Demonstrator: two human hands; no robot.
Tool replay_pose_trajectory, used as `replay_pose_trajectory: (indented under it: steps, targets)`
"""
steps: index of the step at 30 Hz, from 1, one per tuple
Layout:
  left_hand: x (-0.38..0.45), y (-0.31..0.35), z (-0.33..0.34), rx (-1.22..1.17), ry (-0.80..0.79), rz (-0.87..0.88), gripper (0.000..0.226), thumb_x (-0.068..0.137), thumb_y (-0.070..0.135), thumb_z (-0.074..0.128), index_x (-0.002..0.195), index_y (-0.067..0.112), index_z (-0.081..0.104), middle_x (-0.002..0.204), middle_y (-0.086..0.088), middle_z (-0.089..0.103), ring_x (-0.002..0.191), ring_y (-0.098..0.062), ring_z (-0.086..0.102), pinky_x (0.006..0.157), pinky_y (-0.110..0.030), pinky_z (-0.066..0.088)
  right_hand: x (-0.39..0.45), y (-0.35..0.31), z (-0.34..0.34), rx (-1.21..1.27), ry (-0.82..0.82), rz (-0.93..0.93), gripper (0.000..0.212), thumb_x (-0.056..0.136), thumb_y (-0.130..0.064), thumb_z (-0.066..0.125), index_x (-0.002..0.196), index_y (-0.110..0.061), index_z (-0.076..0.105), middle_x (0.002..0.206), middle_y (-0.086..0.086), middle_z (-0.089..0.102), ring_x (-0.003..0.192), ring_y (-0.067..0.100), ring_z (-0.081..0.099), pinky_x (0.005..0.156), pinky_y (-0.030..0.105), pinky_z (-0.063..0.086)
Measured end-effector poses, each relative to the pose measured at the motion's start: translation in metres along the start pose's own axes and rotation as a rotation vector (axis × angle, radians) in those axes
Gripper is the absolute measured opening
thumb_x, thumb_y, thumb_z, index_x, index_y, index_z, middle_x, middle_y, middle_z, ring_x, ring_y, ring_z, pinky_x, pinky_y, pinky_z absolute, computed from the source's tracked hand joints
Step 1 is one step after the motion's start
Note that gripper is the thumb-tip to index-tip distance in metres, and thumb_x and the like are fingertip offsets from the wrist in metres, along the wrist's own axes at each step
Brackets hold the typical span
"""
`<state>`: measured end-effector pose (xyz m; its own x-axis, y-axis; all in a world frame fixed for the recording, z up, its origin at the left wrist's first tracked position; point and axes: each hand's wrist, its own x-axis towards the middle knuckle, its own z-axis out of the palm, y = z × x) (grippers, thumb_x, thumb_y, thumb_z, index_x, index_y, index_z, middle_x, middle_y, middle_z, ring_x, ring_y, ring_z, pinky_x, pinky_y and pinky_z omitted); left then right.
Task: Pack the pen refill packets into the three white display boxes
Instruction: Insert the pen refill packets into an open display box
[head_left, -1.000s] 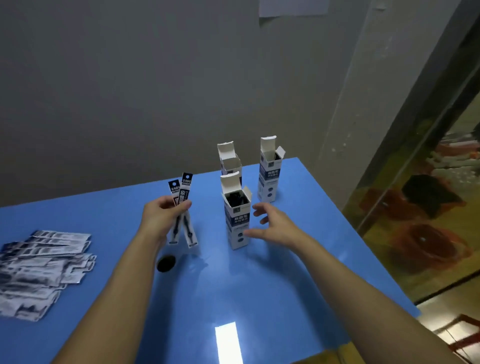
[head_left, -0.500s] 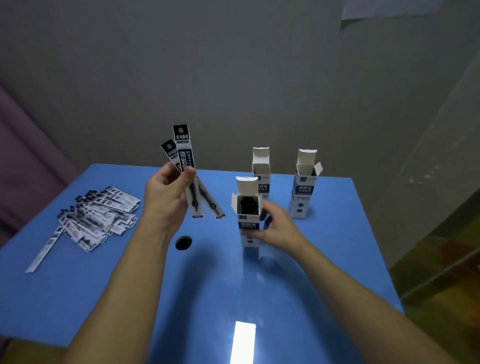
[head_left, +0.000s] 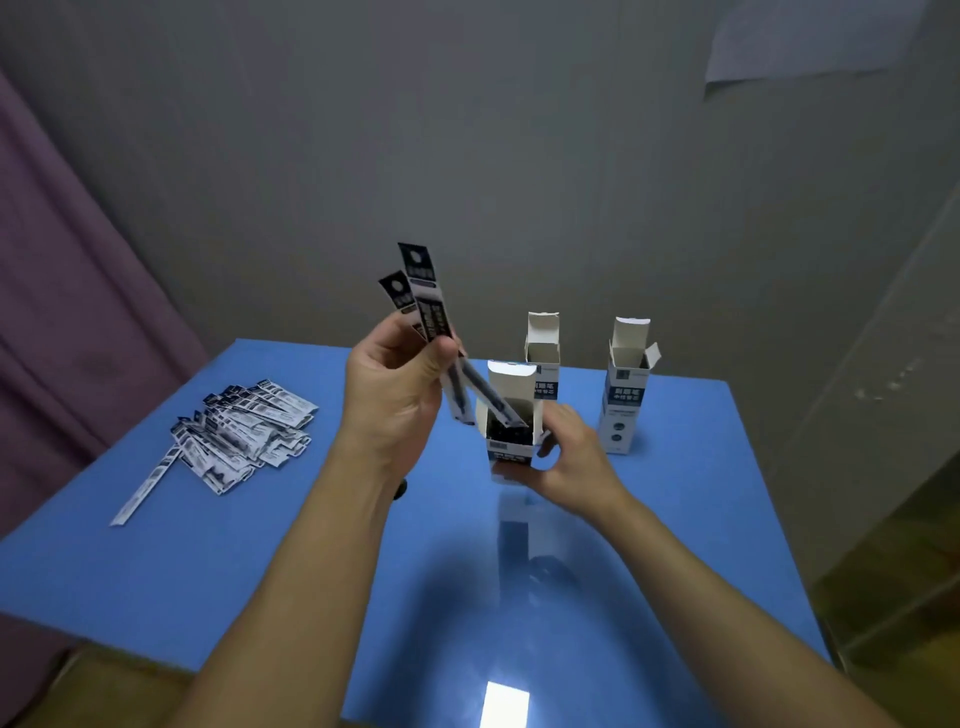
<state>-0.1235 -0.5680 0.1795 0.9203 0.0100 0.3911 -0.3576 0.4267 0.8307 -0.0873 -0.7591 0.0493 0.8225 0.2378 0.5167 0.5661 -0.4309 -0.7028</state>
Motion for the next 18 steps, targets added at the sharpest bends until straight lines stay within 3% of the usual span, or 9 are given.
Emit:
replay_pose_trajectory:
  steps: [6, 11, 15, 18]
  targets:
    - [-0.003, -0.002, 0.008, 0.089, 0.123, 0.047, 0.032, 0.055, 0.040, 0.092, 0.077, 0.024, 0.077, 0.077, 0.007, 0.069, 0.075, -0.010, 0.061, 0.078, -0.023, 0.051, -0.003, -0.005, 0.004, -0.056, -0.046, -0.031, 0.052, 0.072, -0.039, 0.088, 0.116, -0.027, 0.063, 0.099, -0.018, 0.058, 0.093, 0.008, 0.050, 0.067, 0.022, 0.046]
    - [-0.003, -0.001, 0.016, 0.123, 0.208, 0.051, 0.012, 0.067, 0.026, 0.081, 0.076, 0.023, 0.074, 0.074, 0.008, 0.066, 0.073, -0.008, 0.058, 0.074, -0.020, 0.050, -0.006, -0.010, 0.010, -0.066, -0.054, -0.042, 0.047, 0.071, -0.039, 0.088, 0.110, -0.028, 0.064, 0.101, -0.019, 0.058, 0.093, 0.009, 0.050, 0.068, 0.027, 0.048]
    - [-0.002, -0.001, 0.017, 0.200, 0.245, 0.088, 0.017, 0.071, 0.028, 0.081, 0.081, 0.019, 0.070, 0.070, 0.009, 0.061, 0.068, -0.007, 0.054, 0.068, -0.018, 0.048, -0.008, -0.015, 0.014, -0.060, -0.065, -0.042, 0.048, 0.071, -0.039, 0.087, 0.112, -0.030, 0.063, 0.103, -0.025, 0.055, 0.094, 0.009, 0.052, 0.069, 0.029, 0.049]
    - [-0.002, 0.001, 0.013, 0.224, 0.254, 0.123, 0.019, 0.071, 0.027, 0.080, 0.082, 0.016, 0.069, 0.070, 0.010, 0.062, 0.068, -0.006, 0.055, 0.067, -0.017, 0.049, -0.008, -0.015, 0.016, -0.076, -0.086, -0.042, 0.048, 0.073, -0.043, 0.084, 0.114, -0.030, 0.062, 0.102, -0.023, 0.057, 0.095, 0.008, 0.051, 0.070, 0.022, 0.045]
